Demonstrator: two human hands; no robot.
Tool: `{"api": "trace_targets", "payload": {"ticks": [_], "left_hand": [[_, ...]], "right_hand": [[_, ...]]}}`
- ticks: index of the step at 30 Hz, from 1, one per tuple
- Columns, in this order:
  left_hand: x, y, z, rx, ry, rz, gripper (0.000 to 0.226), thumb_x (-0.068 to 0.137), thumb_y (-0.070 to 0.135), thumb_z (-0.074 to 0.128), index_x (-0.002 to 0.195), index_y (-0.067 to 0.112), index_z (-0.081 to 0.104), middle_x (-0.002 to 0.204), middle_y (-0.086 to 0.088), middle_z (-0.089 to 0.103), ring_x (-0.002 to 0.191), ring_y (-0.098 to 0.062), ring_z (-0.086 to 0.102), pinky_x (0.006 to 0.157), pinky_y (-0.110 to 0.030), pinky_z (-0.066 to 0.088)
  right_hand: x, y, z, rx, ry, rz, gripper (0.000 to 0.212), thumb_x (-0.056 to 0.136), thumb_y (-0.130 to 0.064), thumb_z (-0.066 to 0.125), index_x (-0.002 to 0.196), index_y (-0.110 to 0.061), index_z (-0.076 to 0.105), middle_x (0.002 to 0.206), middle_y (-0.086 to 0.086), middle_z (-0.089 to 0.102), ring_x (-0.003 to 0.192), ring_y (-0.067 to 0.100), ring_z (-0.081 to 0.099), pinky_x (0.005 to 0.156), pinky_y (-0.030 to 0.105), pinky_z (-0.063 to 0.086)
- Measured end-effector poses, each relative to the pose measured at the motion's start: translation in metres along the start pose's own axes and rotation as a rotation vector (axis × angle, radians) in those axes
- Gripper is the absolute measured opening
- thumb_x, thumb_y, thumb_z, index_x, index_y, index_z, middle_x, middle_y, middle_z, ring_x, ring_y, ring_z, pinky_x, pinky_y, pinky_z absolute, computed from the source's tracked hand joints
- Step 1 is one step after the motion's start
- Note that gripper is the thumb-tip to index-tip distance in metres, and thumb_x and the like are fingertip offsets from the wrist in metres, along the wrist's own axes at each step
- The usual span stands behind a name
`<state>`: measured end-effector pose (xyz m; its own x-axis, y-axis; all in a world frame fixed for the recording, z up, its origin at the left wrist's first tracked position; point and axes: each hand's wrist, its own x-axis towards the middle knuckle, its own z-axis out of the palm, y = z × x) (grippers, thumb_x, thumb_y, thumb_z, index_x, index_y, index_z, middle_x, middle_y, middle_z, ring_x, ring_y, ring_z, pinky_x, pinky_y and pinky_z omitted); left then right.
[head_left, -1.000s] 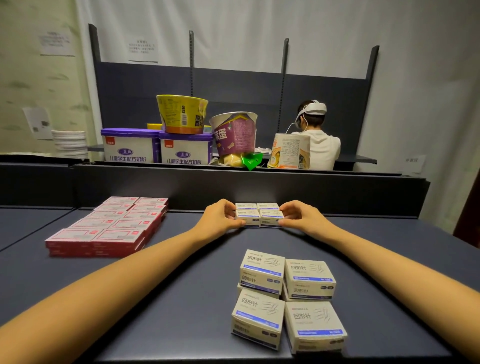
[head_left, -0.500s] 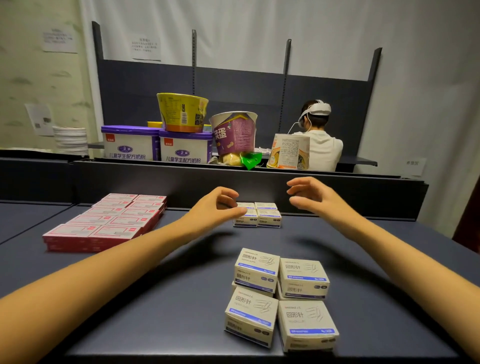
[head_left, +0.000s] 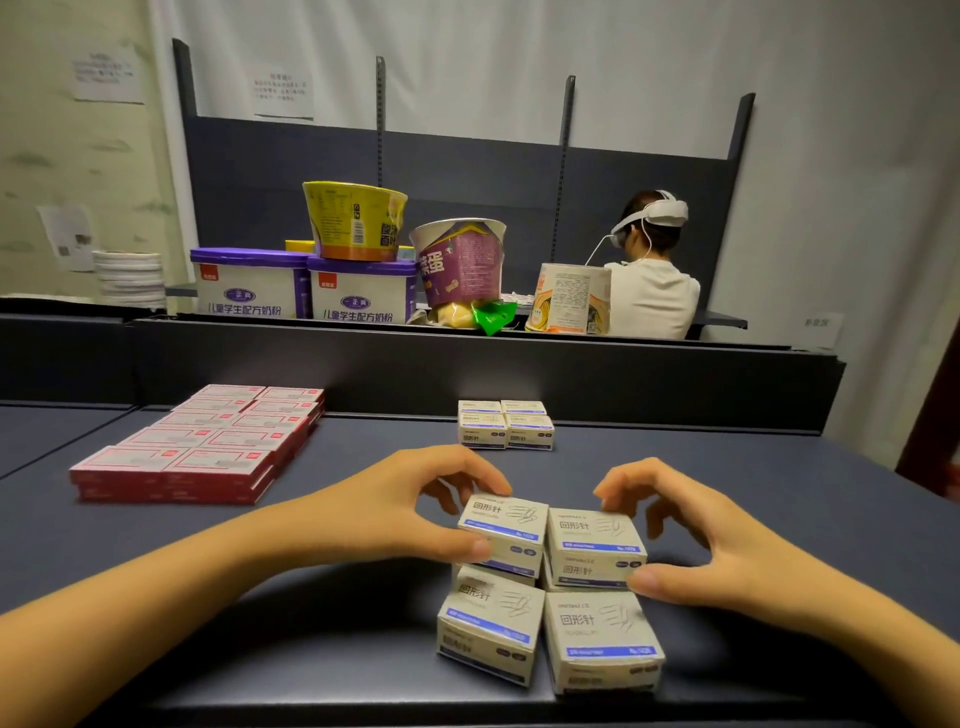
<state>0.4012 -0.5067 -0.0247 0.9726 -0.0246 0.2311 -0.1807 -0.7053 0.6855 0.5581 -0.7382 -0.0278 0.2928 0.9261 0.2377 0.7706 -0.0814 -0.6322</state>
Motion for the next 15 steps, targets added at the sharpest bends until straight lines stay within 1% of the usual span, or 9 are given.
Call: {"api": "trace_targets", "payload": {"ticks": [2,4,7,9,11,12,13,15], "left_hand": [[0.001,0.000,0.001,0.002,0.024,-0.009,0.045,0.065,0.051,0.067,0.106,0.038,0.057,0.109,0.018,0.062,0.103,-0.009,0.059,0.091,-0.025,0.049],[0.001,-0.002,0.000,-0.002,0.039,-0.032,0.048,0.063,0.053,0.068,0.107,0.039,0.056,0.109,0.016,0.062,0.102,-0.009,0.059,0.092,-0.026,0.049],[0.000,-0.005,-0.002,0.016,0.029,-0.069,0.052,0.061,0.053,0.069,0.108,0.035,0.056,0.108,0.010,0.063,0.100,-0.010,0.060,0.093,-0.029,0.049],[-0.001,-0.004,-0.003,0.002,0.026,-0.071,0.047,0.062,0.050,0.071,0.103,0.031,0.059,0.104,0.007,0.067,0.096,-0.013,0.062,0.090,-0.032,0.051],[0.000,-0.002,-0.004,-0.045,0.047,-0.058,0.041,0.062,0.043,0.075,0.097,0.026,0.063,0.099,0.002,0.069,0.089,-0.015,0.065,0.085,-0.030,0.054],[0.001,-0.001,-0.006,-0.075,0.072,-0.050,0.038,0.063,0.036,0.078,0.096,0.023,0.064,0.097,0.000,0.070,0.086,-0.015,0.066,0.082,-0.027,0.055],[0.004,0.000,-0.008,-0.110,0.117,-0.046,0.034,0.066,0.028,0.081,0.095,0.021,0.064,0.096,-0.002,0.071,0.084,-0.012,0.067,0.078,-0.024,0.055],[0.014,-0.001,-0.015,-0.162,0.261,-0.064,0.026,0.072,0.014,0.078,0.094,0.020,0.065,0.094,-0.003,0.073,0.082,-0.008,0.068,0.073,-0.018,0.054]], "right_hand": [[0.000,0.001,0.001,0.004,0.005,-0.003,0.063,0.050,-0.085,0.054,0.103,-0.053,0.044,0.110,-0.029,0.056,0.106,0.001,0.051,0.081,0.010,0.045],[0.000,0.002,0.000,0.001,0.019,0.001,0.063,0.050,-0.084,0.055,0.103,-0.052,0.044,0.109,-0.026,0.057,0.105,0.004,0.052,0.081,0.011,0.045],[0.001,0.003,-0.001,-0.009,0.021,0.028,0.063,0.048,-0.085,0.055,0.101,-0.054,0.044,0.107,-0.027,0.057,0.103,0.002,0.052,0.081,0.012,0.046],[0.001,0.003,-0.001,-0.003,0.013,0.031,0.060,0.051,-0.078,0.061,0.102,-0.048,0.048,0.104,-0.026,0.059,0.100,0.003,0.054,0.080,0.014,0.048],[0.001,0.004,0.000,0.011,0.004,0.029,0.052,0.058,-0.064,0.063,0.103,-0.039,0.052,0.103,-0.024,0.063,0.096,0.005,0.056,0.080,0.018,0.050],[0.001,0.003,0.001,0.015,-0.001,0.030,0.051,0.060,-0.061,0.062,0.103,-0.036,0.053,0.103,-0.023,0.064,0.095,0.005,0.057,0.080,0.020,0.051],[0.001,0.003,0.001,0.021,-0.002,0.031,0.050,0.061,-0.059,0.062,0.103,-0.034,0.054,0.102,-0.023,0.065,0.095,0.006,0.058,0.080,0.021,0.052],[0.001,0.003,0.002,0.036,0.003,0.038,0.050,0.061,-0.059,0.062,0.102,-0.033,0.055,0.101,-0.023,0.066,0.094,0.006,0.059,0.081,0.022,0.052]]}}
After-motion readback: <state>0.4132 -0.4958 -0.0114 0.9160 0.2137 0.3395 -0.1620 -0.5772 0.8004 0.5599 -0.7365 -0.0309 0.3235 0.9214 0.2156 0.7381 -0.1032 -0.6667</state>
